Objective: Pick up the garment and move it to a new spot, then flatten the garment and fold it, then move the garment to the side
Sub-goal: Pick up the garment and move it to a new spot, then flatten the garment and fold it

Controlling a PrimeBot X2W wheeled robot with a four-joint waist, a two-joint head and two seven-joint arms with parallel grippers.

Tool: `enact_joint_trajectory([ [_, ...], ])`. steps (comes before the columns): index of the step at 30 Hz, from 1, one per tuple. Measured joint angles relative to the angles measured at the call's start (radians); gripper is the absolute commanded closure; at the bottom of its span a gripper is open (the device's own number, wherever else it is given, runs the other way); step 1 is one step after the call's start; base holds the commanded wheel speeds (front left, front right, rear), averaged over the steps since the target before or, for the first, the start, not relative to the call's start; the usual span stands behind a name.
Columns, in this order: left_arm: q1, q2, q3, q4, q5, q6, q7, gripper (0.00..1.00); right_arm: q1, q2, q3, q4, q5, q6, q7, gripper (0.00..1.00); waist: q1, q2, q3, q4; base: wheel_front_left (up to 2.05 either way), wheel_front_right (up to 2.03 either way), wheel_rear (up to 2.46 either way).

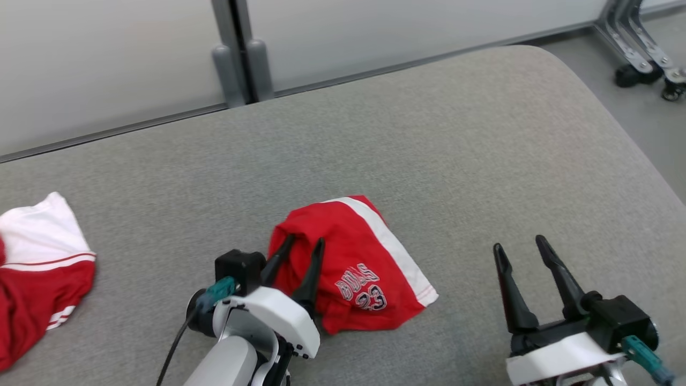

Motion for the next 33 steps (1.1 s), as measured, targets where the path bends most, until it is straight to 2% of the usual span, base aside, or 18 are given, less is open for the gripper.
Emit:
enact_joint_trajectory([
  [2, 0.025, 0.002, 0.002, -0.014, 0.018, 0.015, -0.077, 0.00, 0.015, -0.016, -0.019, -0.019, -0.011, 0.000, 0.000, 0.00, 0.0000, 0.0000, -0.012, 0.025, 0.00, 0.00, 0.00],
  [5, 0.094, 0.025, 0.016, -0.058, 0.051, 0.039, -0.131, 0.00, 0.045, -0.044, -0.046, -0.043, -0.026, 0.000, 0.000, 0.00, 0.0000, 0.0000, -0.034, 0.068, 0.00, 0.00, 0.00],
  [9, 0.207, 0.084, 0.072, -0.139, 0.107, 0.082, -0.150, 0.00, 0.078, -0.067, -0.084, -0.080, -0.042, 0.000, 0.000, 0.00, 0.0000, 0.0000, -0.066, 0.129, 0.00, 0.00, 0.00],
  [11, 0.278, 0.101, 0.134, -0.199, 0.136, 0.106, -0.151, 0.00, 0.097, -0.073, -0.099, -0.088, -0.044, 0.000, 0.000, 0.00, 0.0000, 0.0000, -0.085, 0.158, 0.00, 0.00, 0.00],
  [15, 0.404, 0.109, 0.226, -0.271, 0.207, 0.115, -0.153, 0.00, 0.131, -0.080, -0.131, -0.090, -0.051, 0.000, 0.000, 0.00, 0.0000, 0.0000, -0.120, 0.212, 0.00, 0.00, 0.00],
  [22, 0.519, 0.073, 0.366, -0.331, 0.287, 0.056, -0.153, 0.00, 0.181, -0.078, -0.169, -0.050, -0.062, 0.000, 0.000, 0.00, 0.0000, 0.0000, -0.168, 0.281, 0.00, 0.00, 0.00],
  [33, 0.559, 0.022, 0.490, -0.346, 0.356, -0.017, -0.153, 0.00, 0.194, -0.060, -0.183, -0.024, -0.068, 0.000, 0.000, 0.00, 0.0000, 0.0000, -0.191, 0.295, 0.00, 0.00, 0.00],
])
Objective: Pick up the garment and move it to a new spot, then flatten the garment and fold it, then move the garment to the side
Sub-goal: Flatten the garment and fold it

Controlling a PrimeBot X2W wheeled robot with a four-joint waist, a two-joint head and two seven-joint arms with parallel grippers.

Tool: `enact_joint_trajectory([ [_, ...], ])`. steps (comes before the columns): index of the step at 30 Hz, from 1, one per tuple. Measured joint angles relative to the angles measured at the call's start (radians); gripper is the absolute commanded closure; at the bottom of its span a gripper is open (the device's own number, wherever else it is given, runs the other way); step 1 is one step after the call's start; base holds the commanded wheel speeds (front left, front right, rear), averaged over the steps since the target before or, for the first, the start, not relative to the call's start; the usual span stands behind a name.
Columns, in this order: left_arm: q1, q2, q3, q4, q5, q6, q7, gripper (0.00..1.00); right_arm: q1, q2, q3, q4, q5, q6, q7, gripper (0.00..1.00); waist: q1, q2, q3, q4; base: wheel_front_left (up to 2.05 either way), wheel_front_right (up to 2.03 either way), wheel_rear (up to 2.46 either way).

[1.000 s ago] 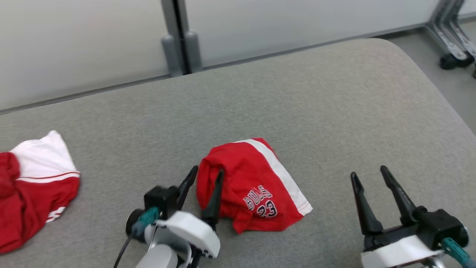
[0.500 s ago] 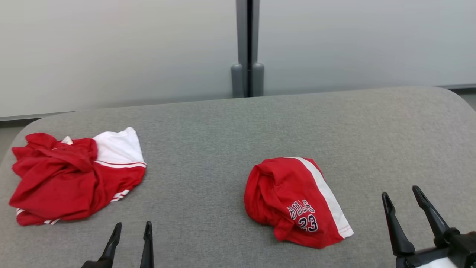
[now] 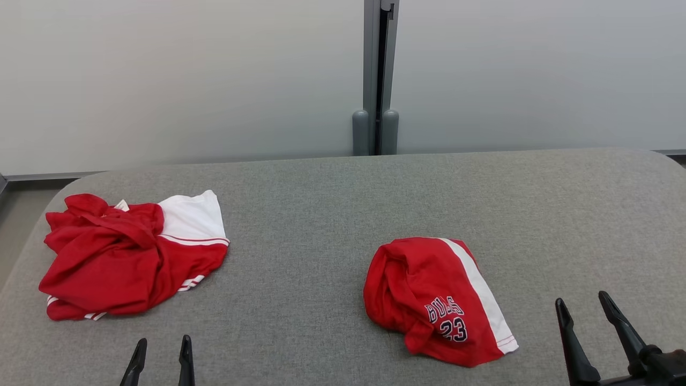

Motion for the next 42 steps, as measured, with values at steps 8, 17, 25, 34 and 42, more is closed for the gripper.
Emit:
enact_joint_trajectory([
  [8, -0.001, -0.017, 0.032, 0.000, 0.032, -0.029, 0.000, 0.00, -0.002, 0.005, 0.007, 0.004, 0.000, 0.000, 0.000, 0.00, -0.0001, 0.0000, 0.004, -0.007, 0.00, 0.00, 0.00],
  [17, -0.086, -0.020, -0.145, -0.071, 0.042, -0.076, -0.001, 0.00, -0.037, 0.008, 0.013, -0.010, 0.004, 0.000, 0.000, 0.00, 0.0000, 0.0000, 0.024, -0.068, 0.00, 0.00, 0.00],
  [25, -0.311, -0.024, -0.588, 0.016, 0.078, -0.123, 0.084, 0.00, -0.061, 0.012, 0.010, -0.027, 0.011, 0.000, 0.000, 0.00, -0.0001, 0.0000, 0.067, -0.166, 0.00, 0.00, 0.00],
  [34, -0.522, -0.024, -0.761, 0.268, 0.026, -0.094, 0.220, 0.00, -0.089, 0.034, 0.015, -0.019, 0.017, 0.000, 0.000, 0.00, 0.0000, 0.0000, 0.110, -0.300, 0.00, 0.00, 0.00],
  [42, -0.588, -0.023, -0.819, 0.505, -0.024, -0.006, 0.308, 0.00, -0.099, 0.045, 0.021, -0.008, 0.020, 0.000, 0.000, 0.00, -0.0001, 0.0000, 0.119, -0.384, 0.00, 0.00, 0.00],
])
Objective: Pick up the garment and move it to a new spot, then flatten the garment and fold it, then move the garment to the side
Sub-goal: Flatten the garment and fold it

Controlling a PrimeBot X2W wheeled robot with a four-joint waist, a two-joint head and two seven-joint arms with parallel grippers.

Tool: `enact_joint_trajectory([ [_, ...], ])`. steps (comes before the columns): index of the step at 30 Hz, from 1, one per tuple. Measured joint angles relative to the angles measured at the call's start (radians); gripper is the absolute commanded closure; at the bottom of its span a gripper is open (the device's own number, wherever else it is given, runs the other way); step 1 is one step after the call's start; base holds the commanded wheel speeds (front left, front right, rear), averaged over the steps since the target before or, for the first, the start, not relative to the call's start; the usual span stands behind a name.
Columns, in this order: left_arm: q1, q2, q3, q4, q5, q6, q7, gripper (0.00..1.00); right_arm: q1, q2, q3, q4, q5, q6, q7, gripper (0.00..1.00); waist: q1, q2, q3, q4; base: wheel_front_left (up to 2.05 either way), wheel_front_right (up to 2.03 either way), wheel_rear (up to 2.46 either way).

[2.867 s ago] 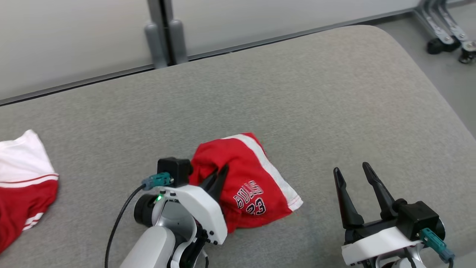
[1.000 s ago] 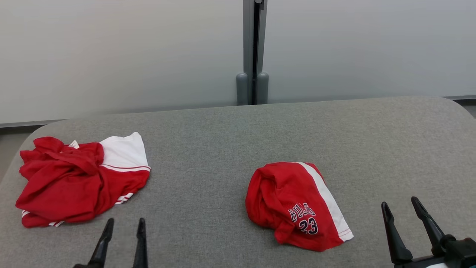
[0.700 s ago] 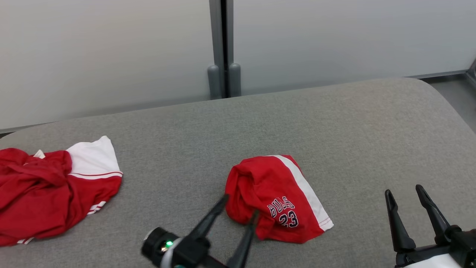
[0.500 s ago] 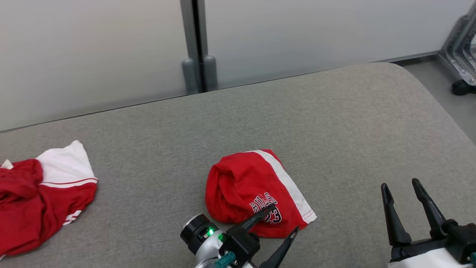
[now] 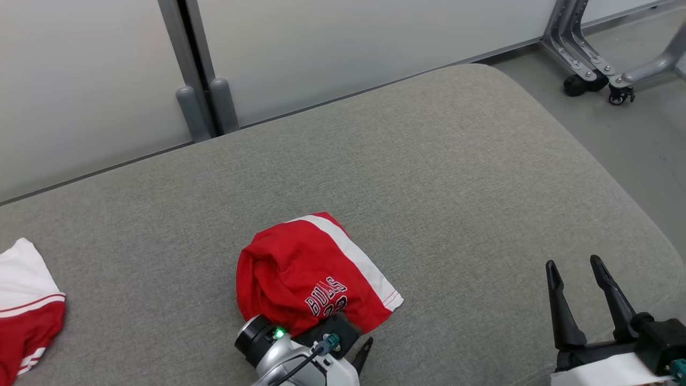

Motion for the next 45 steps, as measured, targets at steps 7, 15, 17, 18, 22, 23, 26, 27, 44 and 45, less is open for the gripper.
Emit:
enact_joint_trajectory([
  [7, -0.048, -0.002, -0.024, 0.154, -0.040, -0.008, -0.011, 1.00, -0.002, 0.003, -0.008, 0.005, 0.002, 0.000, 0.000, 0.00, 0.0000, 0.0000, -0.002, -0.006, 0.00, 0.00, 0.00],
  [15, -0.087, 0.000, -0.057, 0.155, -0.114, 0.001, -0.077, 1.00, -0.005, 0.002, -0.005, 0.005, 0.007, 0.000, 0.000, 0.00, 0.0000, 0.0000, -0.001, 0.026, 0.00, 0.00, 0.00],
  [17, -0.089, 0.000, -0.065, 0.135, -0.142, 0.007, -0.099, 1.00, -0.006, 0.001, -0.006, 0.004, 0.007, 0.000, 0.000, 0.00, 0.0000, 0.0000, -0.001, 0.035, 0.00, 0.00, 0.00],
  [18, -0.091, 0.001, -0.069, 0.119, -0.155, 0.007, -0.112, 1.00, -0.006, 0.000, -0.006, 0.004, 0.007, 0.000, 0.000, 0.00, 0.0000, 0.0000, -0.001, 0.039, 0.00, 0.00, 0.00],
  [22, -0.094, 0.000, -0.073, 0.022, -0.213, 0.021, -0.165, 1.00, -0.002, -0.002, -0.011, 0.002, 0.007, 0.000, 0.000, 0.00, 0.0000, 0.0000, -0.004, 0.054, 0.00, 0.00, 0.00],
  [23, -0.094, 0.000, -0.073, -0.007, -0.223, 0.027, -0.175, 1.00, 0.000, -0.003, -0.014, 0.002, 0.007, 0.000, 0.000, 0.00, 0.0000, 0.0000, -0.005, 0.059, 0.00, 0.00, 0.00],
  [26, -0.079, 0.000, -0.058, -0.111, -0.261, 0.042, -0.193, 1.00, 0.011, -0.008, -0.026, 0.001, 0.007, 0.000, 0.000, 0.00, 0.0000, 0.0000, -0.010, 0.077, 0.00, 0.00, 0.00],
  [27, -0.072, 0.000, -0.048, -0.150, -0.273, 0.048, -0.197, 1.00, 0.014, -0.009, -0.028, 0.002, 0.007, 0.000, 0.000, 0.00, 0.0001, 0.0000, -0.012, 0.084, 0.00, 0.00, 0.00],
  [44, 0.228, 0.170, 0.270, -0.782, -0.483, 0.285, -0.186, 1.00, 0.040, -0.011, -0.032, 0.000, 0.008, 0.000, 0.000, 0.00, 0.0000, 0.0000, -0.047, 0.186, 0.00, 0.00, 0.00],
  [45, 0.269, 0.186, 0.297, -0.796, -0.502, 0.304, -0.186, 1.00, 0.041, -0.011, -0.032, -0.001, 0.008, 0.000, 0.000, 0.00, 0.0000, 0.0000, -0.048, 0.193, 0.00, 0.00, 0.00],
])
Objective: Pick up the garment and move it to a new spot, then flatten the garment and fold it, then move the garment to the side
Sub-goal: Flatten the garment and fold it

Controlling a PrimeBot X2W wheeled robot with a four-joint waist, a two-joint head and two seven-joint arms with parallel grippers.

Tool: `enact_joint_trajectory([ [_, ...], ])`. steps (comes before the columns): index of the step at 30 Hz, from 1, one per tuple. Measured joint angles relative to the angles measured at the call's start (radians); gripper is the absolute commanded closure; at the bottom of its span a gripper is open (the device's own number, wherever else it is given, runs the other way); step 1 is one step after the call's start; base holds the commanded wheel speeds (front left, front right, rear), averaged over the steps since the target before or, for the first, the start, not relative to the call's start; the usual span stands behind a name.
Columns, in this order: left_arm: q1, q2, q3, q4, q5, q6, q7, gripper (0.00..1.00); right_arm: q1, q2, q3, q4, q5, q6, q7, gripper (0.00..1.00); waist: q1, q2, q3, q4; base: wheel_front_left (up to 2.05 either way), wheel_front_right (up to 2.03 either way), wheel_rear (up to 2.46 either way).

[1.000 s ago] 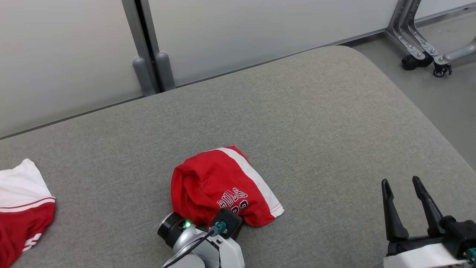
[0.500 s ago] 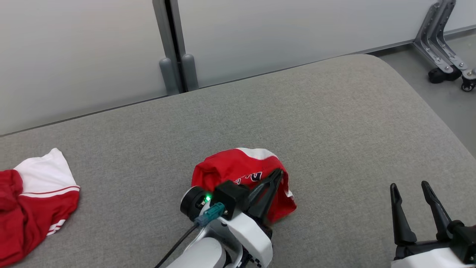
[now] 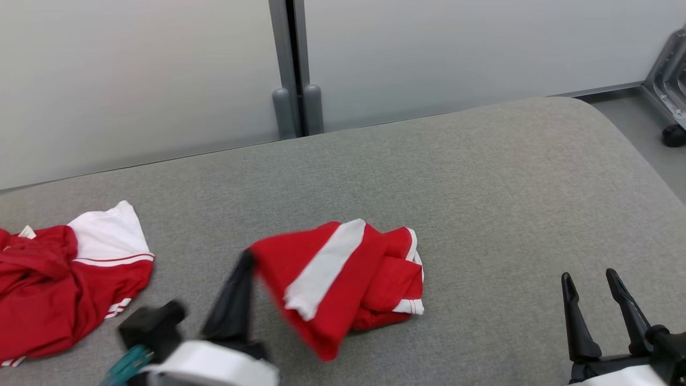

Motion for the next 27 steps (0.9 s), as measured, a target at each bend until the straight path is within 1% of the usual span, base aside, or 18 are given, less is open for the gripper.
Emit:
enact_joint_trajectory([
  [2, 0.078, 0.049, 0.053, 0.006, -0.010, 0.041, -0.005, 1.00, 0.001, -0.001, -0.002, -0.001, 0.000, 0.000, 0.000, 0.00, 0.0000, 0.0000, -0.001, 0.011, 0.00, 0.00, 0.00],
  [3, 0.120, 0.059, 0.086, 0.016, -0.037, 0.054, -0.013, 1.00, 0.001, -0.002, -0.003, -0.001, 0.000, 0.000, 0.000, 0.00, 0.0000, 0.0000, -0.002, 0.017, 0.00, 0.00, 0.00],
  [6, 0.220, 0.066, 0.134, 0.092, -0.093, 0.059, -0.031, 1.00, 0.001, -0.004, -0.002, -0.002, 0.000, 0.000, 0.000, 0.00, 0.0000, 0.0000, -0.004, 0.034, 0.00, 0.00, 0.00],
  [8, 0.250, 0.063, 0.151, 0.171, -0.134, 0.037, -0.038, 1.00, 0.002, -0.007, 0.000, -0.001, 0.000, 0.000, 0.000, 0.00, 0.0000, 0.0000, -0.004, 0.046, 0.00, 0.00, 0.00],
  [11, 0.256, 0.055, 0.147, 0.302, -0.152, -0.006, -0.048, 1.00, 0.002, -0.008, 0.006, 0.003, 0.000, 0.000, 0.000, 0.00, 0.0000, 0.0000, -0.006, 0.064, 0.00, 0.00, 0.00],
  [12, 0.254, 0.048, 0.136, 0.334, -0.151, -0.017, -0.049, 0.73, 0.002, -0.009, 0.009, 0.004, 0.000, 0.000, 0.000, 0.00, 0.0001, 0.0000, -0.007, 0.068, 0.00, 0.00, 0.00],
  [13, 0.251, 0.039, 0.131, 0.359, -0.151, -0.027, -0.053, 0.19, 0.001, -0.009, 0.012, 0.005, 0.000, 0.000, 0.000, 0.00, 0.0000, 0.0000, -0.009, 0.072, 0.00, 0.00, 0.00],
  [14, 0.246, 0.029, 0.132, 0.376, -0.155, -0.036, -0.060, 0.00, 0.001, -0.010, 0.012, 0.006, 0.000, 0.000, 0.000, 0.00, 0.0000, 0.0000, -0.011, 0.075, 0.00, 0.00, 0.00],
  [16, 0.239, 0.015, 0.135, 0.388, -0.167, -0.049, -0.066, 0.00, 0.001, -0.011, 0.010, 0.007, 0.000, 0.000, 0.000, 0.00, 0.0000, 0.0000, -0.014, 0.080, 0.00, 0.00, 0.00],
  [18, 0.239, 0.018, 0.134, 0.388, -0.166, -0.049, -0.065, 0.00, 0.002, -0.011, 0.010, 0.006, 0.000, 0.000, 0.000, 0.00, 0.0000, 0.0000, -0.018, 0.083, 0.00, 0.00, 0.00],
  [20, 0.245, 0.039, 0.134, 0.363, -0.161, -0.032, -0.051, 0.00, 0.002, -0.011, 0.010, 0.006, 0.000, 0.000, 0.000, 0.00, 0.0000, 0.0000, -0.023, 0.085, 0.00, 0.00, 0.00],
  [24, 0.262, 0.098, 0.122, 0.257, -0.122, 0.022, 0.002, 0.00, 0.012, -0.010, 0.006, 0.003, 0.000, 0.000, 0.000, 0.00, 0.0000, 0.0000, -0.025, 0.091, 0.00, 0.00, 0.00],
  [27, 0.254, 0.127, 0.093, 0.159, -0.096, 0.037, 0.053, 0.00, 0.014, -0.008, 0.009, 0.004, 0.000, 0.000, 0.000, 0.00, 0.0000, 0.0000, -0.023, 0.093, 0.00, 0.00, 0.00],
])
